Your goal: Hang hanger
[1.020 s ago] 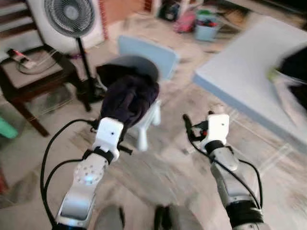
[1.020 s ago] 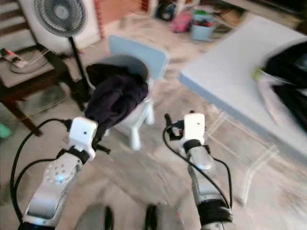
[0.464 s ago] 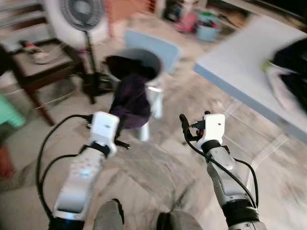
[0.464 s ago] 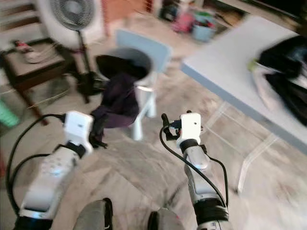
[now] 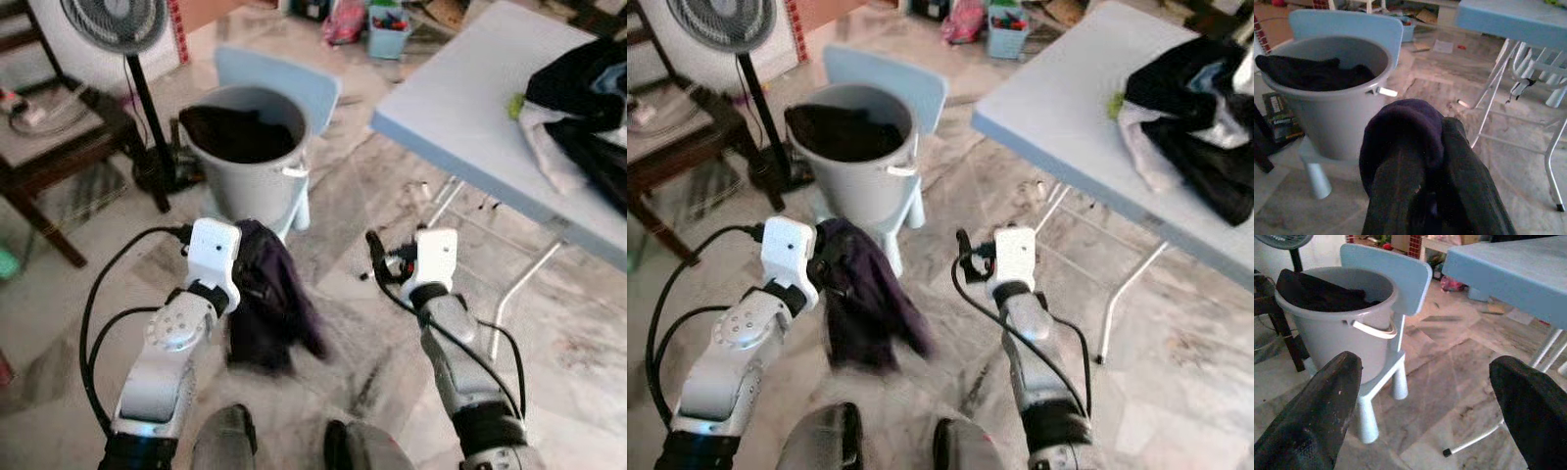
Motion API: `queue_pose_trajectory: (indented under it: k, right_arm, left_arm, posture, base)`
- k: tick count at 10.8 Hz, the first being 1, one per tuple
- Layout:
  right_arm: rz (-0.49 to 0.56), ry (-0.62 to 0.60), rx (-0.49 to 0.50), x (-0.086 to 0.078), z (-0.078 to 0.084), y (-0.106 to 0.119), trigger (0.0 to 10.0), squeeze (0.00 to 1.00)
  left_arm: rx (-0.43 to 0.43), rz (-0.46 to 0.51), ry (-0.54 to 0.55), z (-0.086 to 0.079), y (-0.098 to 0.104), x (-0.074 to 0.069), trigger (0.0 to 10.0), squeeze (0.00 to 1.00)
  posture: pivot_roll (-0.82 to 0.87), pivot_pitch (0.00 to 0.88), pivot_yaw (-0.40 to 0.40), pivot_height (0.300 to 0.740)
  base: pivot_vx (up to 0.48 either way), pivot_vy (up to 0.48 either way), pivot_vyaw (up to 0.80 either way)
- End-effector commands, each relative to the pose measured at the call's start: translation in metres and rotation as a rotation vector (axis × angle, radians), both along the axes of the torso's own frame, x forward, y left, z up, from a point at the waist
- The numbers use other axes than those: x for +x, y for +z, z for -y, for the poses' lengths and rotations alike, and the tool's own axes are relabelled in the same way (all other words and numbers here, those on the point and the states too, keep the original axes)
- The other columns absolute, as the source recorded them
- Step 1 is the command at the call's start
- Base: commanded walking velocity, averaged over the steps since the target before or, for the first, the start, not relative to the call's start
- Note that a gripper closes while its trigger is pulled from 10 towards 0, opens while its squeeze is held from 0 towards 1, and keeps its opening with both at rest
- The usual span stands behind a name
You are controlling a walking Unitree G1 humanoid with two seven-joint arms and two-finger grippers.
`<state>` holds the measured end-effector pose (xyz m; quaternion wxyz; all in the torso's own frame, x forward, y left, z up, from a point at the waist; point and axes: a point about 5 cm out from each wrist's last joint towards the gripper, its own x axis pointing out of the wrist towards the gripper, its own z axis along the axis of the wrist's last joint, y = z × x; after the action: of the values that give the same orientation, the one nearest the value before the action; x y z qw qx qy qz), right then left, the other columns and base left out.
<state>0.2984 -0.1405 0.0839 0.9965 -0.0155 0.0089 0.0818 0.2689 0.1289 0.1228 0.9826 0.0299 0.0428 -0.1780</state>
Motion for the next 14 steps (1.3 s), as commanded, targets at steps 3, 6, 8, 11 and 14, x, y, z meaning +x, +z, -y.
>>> queue_pose_trajectory:
  k: [3, 6, 8, 11, 14]
  right_arm:
    - [-0.018, -0.013, -0.012, -0.0013, 0.0045, -0.0037, 10.0, 0.0]
    - [-0.016, -0.015, -0.013, -0.001, 0.004, -0.0034, 10.0, 0.0]
    - [-0.014, -0.019, -0.011, -0.0011, 0.0041, -0.0033, 10.0, 0.0]
    - [-0.014, -0.022, -0.01, -0.0013, 0.0055, -0.0041, 10.0, 0.0]
    - [-0.024, -0.028, -0.009, -0.0004, 0.0063, -0.0048, 10.0, 0.0]
  left_arm:
    - [0.003, 0.013, -0.01, -0.0003, 0.0027, 0.0009, 10.0, 0.0]
    - [0.005, 0.009, -0.012, -0.0012, 0.0028, 0.0023, 10.0, 0.0]
    - [-0.002, 0.005, -0.02, -0.0009, 0.0035, 0.0031, 10.0, 0.0]
    - [-0.022, -0.009, -0.037, 0.0, 0.0031, 0.0035, 10.0, 0.0]
    - [-0.03, -0.008, -0.044, -0.0014, 0.0046, 0.0051, 10.0, 0.0]
  posture:
    - [0.02, 0.144, -0.081, 0.74]
    - [0.02, 0.143, -0.079, 0.74]
    - [0.02, 0.141, -0.078, 0.74]
    - [0.02, 0.129, -0.081, 0.74]
    - [0.02, 0.136, -0.084, 0.74]
  base:
    - [0.0, 0.425, -0.8]
    - [0.0, 0.48, -0.8]
    - [0.0, 0.48, -0.8]
    - [0.0, 0.48, -0.68]
    - [0.0, 0.48, -0.19]
